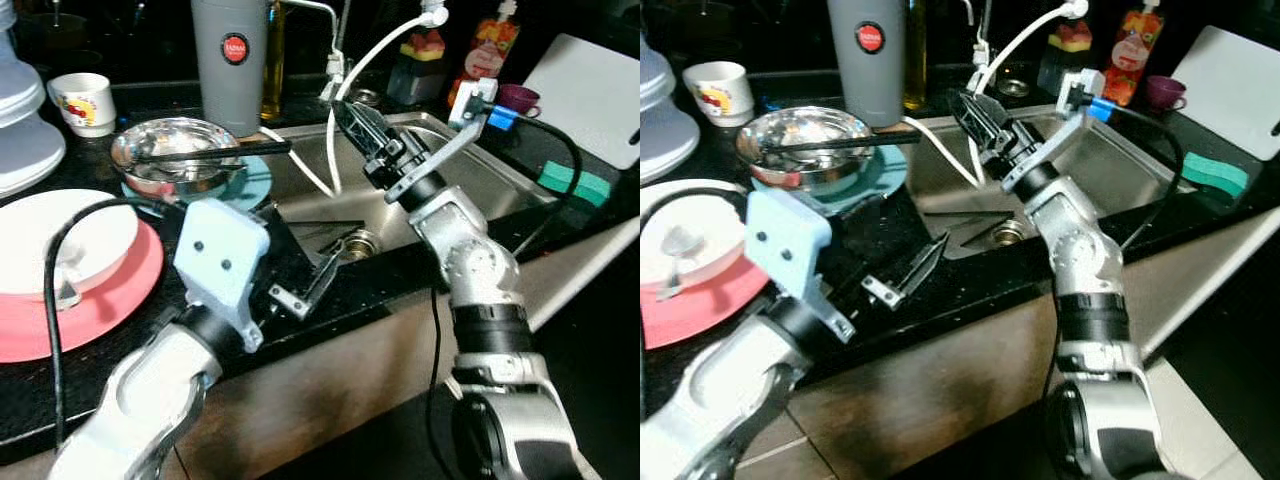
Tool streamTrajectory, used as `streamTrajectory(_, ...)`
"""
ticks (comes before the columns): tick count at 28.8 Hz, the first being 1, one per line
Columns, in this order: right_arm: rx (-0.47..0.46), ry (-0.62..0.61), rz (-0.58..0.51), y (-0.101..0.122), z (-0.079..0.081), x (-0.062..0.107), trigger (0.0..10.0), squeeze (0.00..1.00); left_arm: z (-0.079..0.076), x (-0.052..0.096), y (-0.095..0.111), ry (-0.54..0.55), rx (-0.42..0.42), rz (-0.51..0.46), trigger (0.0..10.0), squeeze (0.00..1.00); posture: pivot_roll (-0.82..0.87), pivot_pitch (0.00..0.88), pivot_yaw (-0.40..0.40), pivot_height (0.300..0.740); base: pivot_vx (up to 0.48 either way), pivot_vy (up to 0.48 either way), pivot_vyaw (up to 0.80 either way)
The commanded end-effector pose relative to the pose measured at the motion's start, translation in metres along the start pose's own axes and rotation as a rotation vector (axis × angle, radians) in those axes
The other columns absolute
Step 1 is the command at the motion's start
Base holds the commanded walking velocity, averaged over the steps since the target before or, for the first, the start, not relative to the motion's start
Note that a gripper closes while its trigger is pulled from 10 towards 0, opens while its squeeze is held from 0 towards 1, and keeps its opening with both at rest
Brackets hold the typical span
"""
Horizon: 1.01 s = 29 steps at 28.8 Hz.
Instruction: Kitchen organization
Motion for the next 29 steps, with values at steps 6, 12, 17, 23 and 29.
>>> streamTrajectory(6,0.093,-0.046,0.044,0.005,-0.014,0.023,10.0,0.00,0.016,-0.001,0.017,0.049,-0.161,-0.016,10.0,0.00,0.33,0.000,-0.071,0.740,0.000,0.000,0.00)
streamTrajectory(12,0.132,-0.001,0.052,0.031,-0.019,0.038,10.0,0.00,0.046,0.007,0.015,0.204,-0.299,0.058,10.0,0.00,0.32,0.000,-0.080,0.740,0.000,0.000,0.00)
streamTrajectory(17,0.104,0.135,0.126,0.029,0.000,0.049,10.0,0.00,0.059,0.014,0.012,0.267,-0.417,0.136,10.0,0.00,0.30,0.000,-0.082,0.740,0.000,0.000,0.00)
streamTrajectory(23,0.061,0.298,0.257,0.025,0.021,0.072,10.0,0.00,0.069,0.029,0.012,0.282,-0.629,0.206,10.0,0.00,0.28,0.000,-0.079,0.740,0.000,0.000,0.00)
streamTrajectory(29,0.069,0.292,0.299,0.029,0.019,0.081,10.0,0.00,0.069,0.046,0.008,0.265,-0.649,0.267,10.0,0.00,0.27,0.000,-0.073,0.740,0.000,0.000,0.00)
Point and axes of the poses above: a point about 5 cm out from each wrist's last joint towards the gripper, its own x axis pointing back from the gripper into the wrist, its own y axis along the axis of the wrist's last joint, z = x × y, the point moved 2 cm from there along -x, pointing out of the wrist towards the gripper, and after that the axes turned 3 degrees about x, right-handed, at the moved point
